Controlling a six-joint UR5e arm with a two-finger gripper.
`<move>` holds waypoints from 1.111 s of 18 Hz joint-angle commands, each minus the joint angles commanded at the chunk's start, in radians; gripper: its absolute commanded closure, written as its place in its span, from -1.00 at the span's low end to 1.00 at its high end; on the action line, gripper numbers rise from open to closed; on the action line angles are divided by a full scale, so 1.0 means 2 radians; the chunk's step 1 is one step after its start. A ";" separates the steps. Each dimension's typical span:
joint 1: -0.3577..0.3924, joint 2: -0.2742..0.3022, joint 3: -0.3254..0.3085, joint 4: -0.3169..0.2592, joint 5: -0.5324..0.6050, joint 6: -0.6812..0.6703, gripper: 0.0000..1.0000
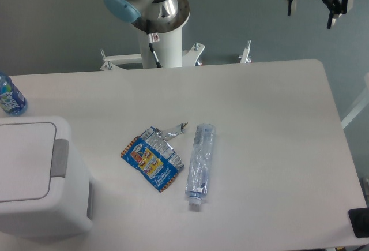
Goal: Open the trash can
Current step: 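Move the open gripper down toward the white trash can lid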
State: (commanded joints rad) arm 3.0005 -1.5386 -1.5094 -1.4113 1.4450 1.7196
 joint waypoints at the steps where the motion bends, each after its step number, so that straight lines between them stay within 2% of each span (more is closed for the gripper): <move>1: 0.000 0.000 -0.002 0.000 0.000 0.000 -1.00; 5: -0.002 0.002 -0.002 0.000 -0.001 -0.015 -1.00; 8: -0.033 -0.004 0.003 0.000 -0.001 -0.076 -1.00; 11: -0.064 -0.008 0.005 0.005 0.002 -0.167 -1.00; 16: -0.157 -0.027 0.004 0.046 0.003 -0.319 -1.00; 20: -0.231 -0.050 0.005 0.103 0.002 -0.497 -1.00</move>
State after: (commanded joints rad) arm 2.5391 -1.6382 -1.5002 -1.2045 1.4481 0.7249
